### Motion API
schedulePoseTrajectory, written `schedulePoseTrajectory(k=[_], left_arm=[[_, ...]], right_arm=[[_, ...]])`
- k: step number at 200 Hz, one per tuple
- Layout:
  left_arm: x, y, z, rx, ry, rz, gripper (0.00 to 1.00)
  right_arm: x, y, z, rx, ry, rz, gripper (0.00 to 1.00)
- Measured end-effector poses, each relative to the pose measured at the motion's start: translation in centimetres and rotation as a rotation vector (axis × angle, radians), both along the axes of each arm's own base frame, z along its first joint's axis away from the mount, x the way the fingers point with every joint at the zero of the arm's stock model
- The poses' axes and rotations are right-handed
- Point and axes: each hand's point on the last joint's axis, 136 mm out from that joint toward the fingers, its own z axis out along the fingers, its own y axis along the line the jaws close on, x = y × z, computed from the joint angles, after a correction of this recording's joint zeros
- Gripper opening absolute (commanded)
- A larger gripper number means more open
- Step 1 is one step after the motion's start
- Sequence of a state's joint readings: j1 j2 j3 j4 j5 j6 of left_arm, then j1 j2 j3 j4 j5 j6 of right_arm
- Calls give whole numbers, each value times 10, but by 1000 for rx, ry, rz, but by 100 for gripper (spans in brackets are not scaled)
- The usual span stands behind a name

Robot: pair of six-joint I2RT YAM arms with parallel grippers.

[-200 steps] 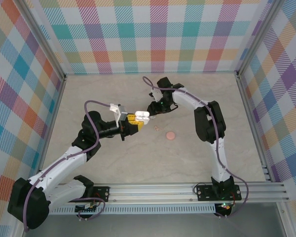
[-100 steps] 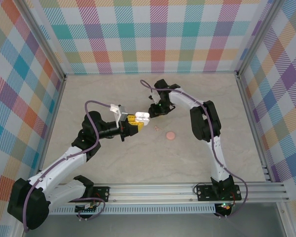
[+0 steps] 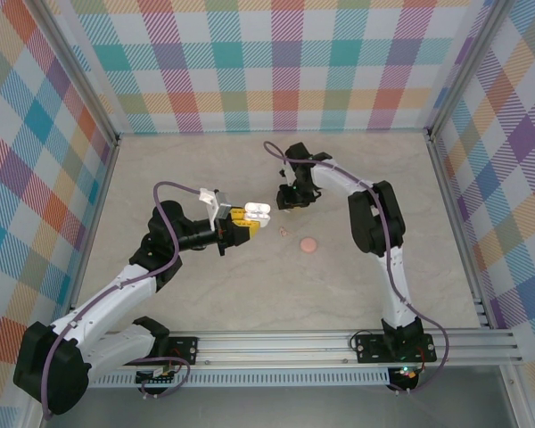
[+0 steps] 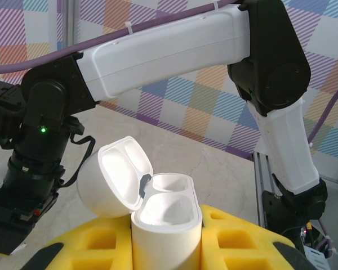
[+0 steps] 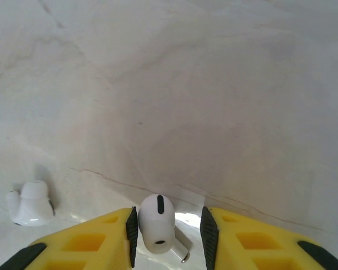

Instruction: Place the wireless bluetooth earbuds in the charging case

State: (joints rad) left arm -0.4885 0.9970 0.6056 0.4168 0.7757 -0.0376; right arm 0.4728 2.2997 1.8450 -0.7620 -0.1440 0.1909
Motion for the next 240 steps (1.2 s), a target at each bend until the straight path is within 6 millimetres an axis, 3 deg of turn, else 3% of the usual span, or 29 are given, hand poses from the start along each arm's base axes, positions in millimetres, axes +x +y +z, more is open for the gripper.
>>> schedulePoseTrajectory(k=[30, 93, 131, 174, 240], left_arm=[[0, 0, 0, 0, 0, 0, 13], [0, 0, 0, 0, 0, 0, 13], [0, 0, 0, 0, 0, 0, 14], [0, 0, 0, 0, 0, 0, 14], [0, 0, 0, 0, 0, 0, 13]], right_arm=[[0, -9, 1, 1, 0, -21, 43], [-7, -6, 4, 12, 13, 37, 40], [-1, 0, 13, 13, -8, 62, 40], [-1, 0, -1, -37, 8, 77, 39], [0, 0, 0, -73, 9, 97, 36]])
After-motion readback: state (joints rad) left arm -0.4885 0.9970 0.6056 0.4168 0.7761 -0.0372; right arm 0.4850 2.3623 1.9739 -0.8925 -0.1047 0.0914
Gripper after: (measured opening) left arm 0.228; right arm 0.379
